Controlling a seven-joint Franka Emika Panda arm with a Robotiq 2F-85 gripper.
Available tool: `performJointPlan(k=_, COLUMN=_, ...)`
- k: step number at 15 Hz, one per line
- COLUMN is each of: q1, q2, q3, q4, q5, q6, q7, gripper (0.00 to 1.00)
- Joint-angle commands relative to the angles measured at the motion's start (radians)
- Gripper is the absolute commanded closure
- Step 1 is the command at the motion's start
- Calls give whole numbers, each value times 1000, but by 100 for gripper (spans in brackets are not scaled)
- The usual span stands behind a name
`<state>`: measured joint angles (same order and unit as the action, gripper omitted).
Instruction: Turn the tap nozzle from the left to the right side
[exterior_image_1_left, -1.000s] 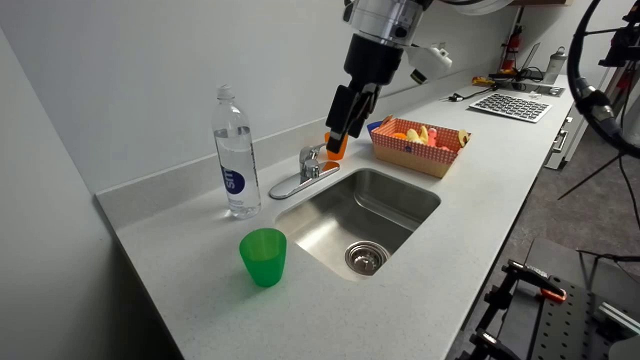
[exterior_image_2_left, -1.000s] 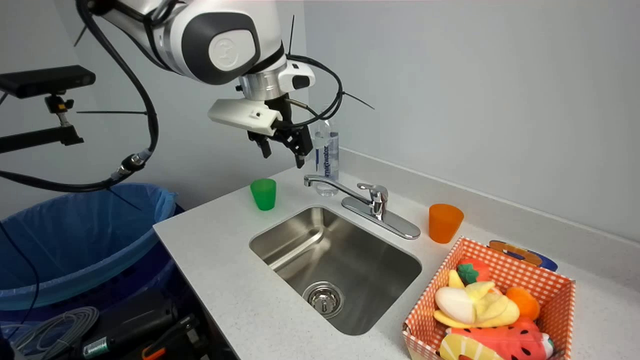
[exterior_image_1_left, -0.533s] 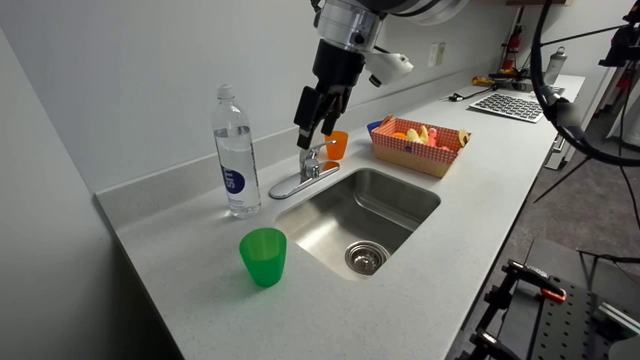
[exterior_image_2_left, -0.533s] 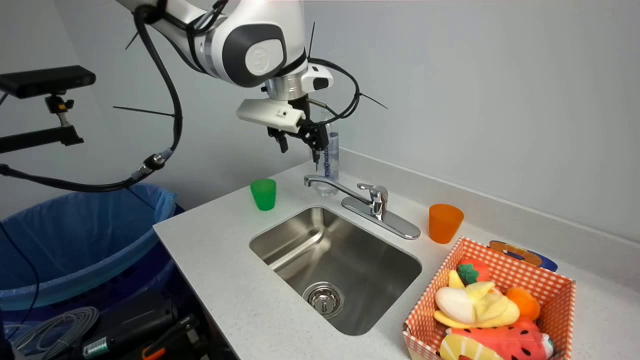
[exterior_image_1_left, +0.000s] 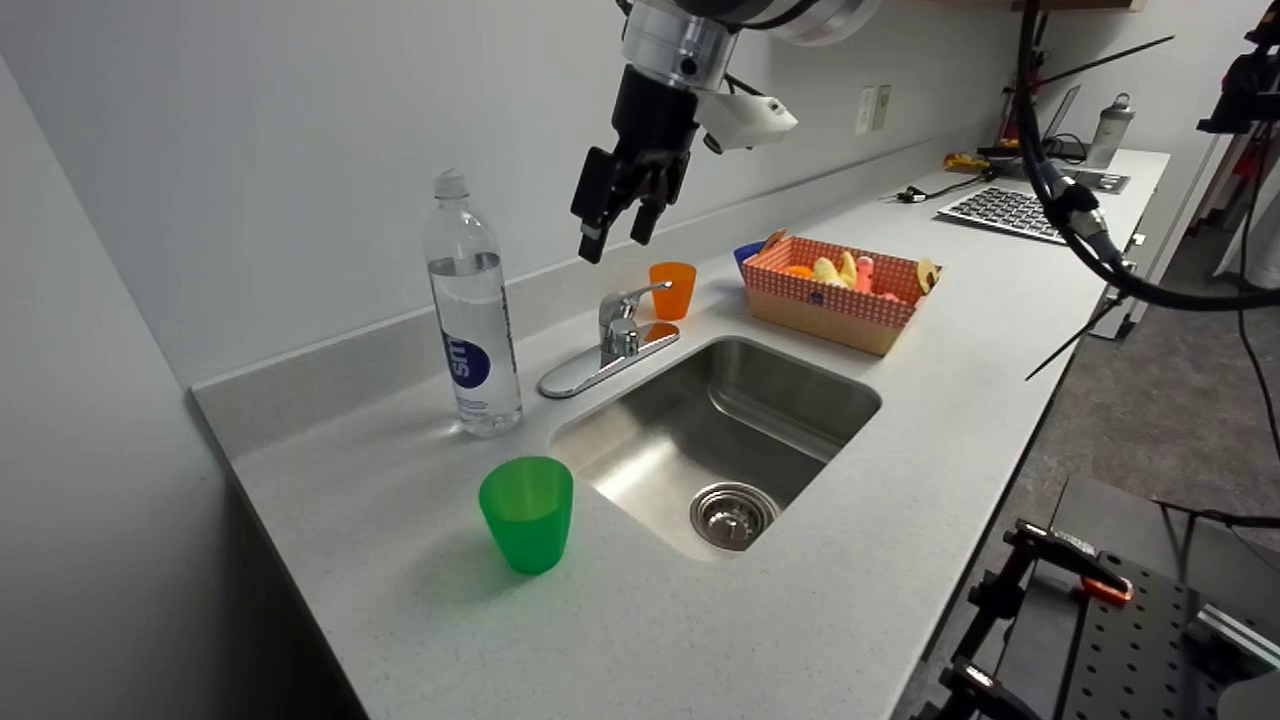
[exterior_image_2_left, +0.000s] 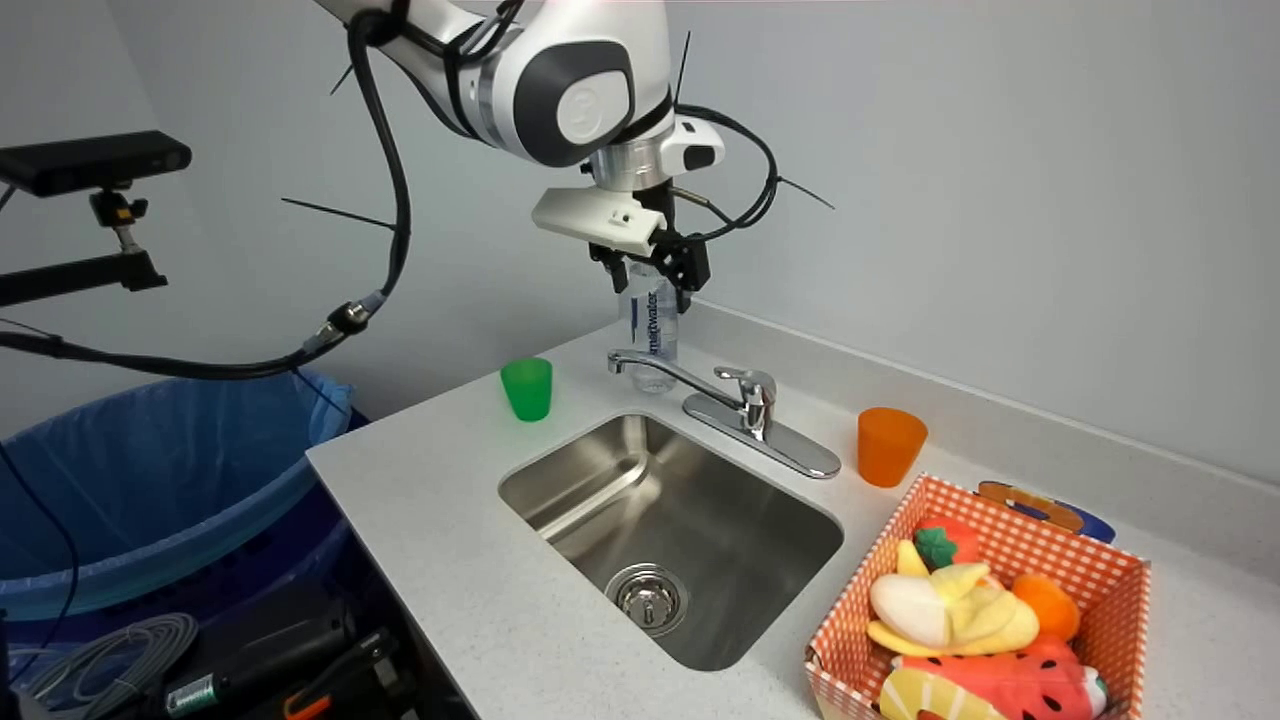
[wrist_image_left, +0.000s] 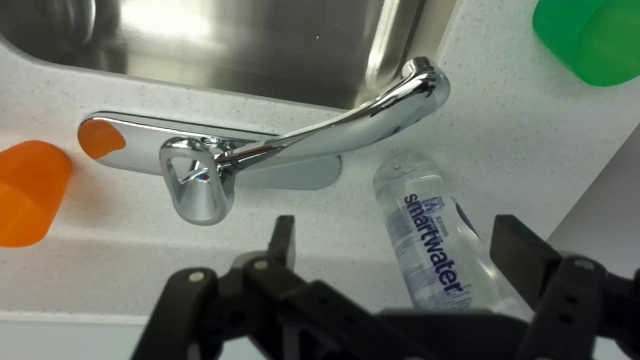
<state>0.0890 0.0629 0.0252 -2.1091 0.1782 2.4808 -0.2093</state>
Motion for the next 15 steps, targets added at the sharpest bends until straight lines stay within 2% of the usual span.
performJointPlan(k=1, q1=-20, q2=35, q3=12, q4=46, q5=0, q6=15, q7=65, gripper=0)
performJointPlan(k=4, q1=-18, q2=41, q3=6, q4=52, q5=-48, q6=24, q7=169, gripper=0)
performJointPlan(k=6, q1=-12, q2=43, q3=-3, q4=51, q5=-113, q6=39, q7=299, gripper=0)
performJointPlan(k=7, q1=67, q2=58, q3=-50, q4=2, q5=-126, q6=99, q7=388, gripper=0)
performJointPlan(k=10, q1=99, q2=84, q3=-84, q4=25, q5=-212, q6=80, q7=593, gripper=0)
performJointPlan(k=11, q1=115, q2=94, q3=-82, q4=31, q5=-226, q6=59, q7=666, gripper=0)
performJointPlan(k=12, q1=87, q2=100, q3=-33, q4=38, q5=-230, q6=44, q7=728, gripper=0)
performJointPlan(k=15, q1=91, q2=115, q3=0, q4=43, q5=-161, q6=46, q7=786, gripper=0)
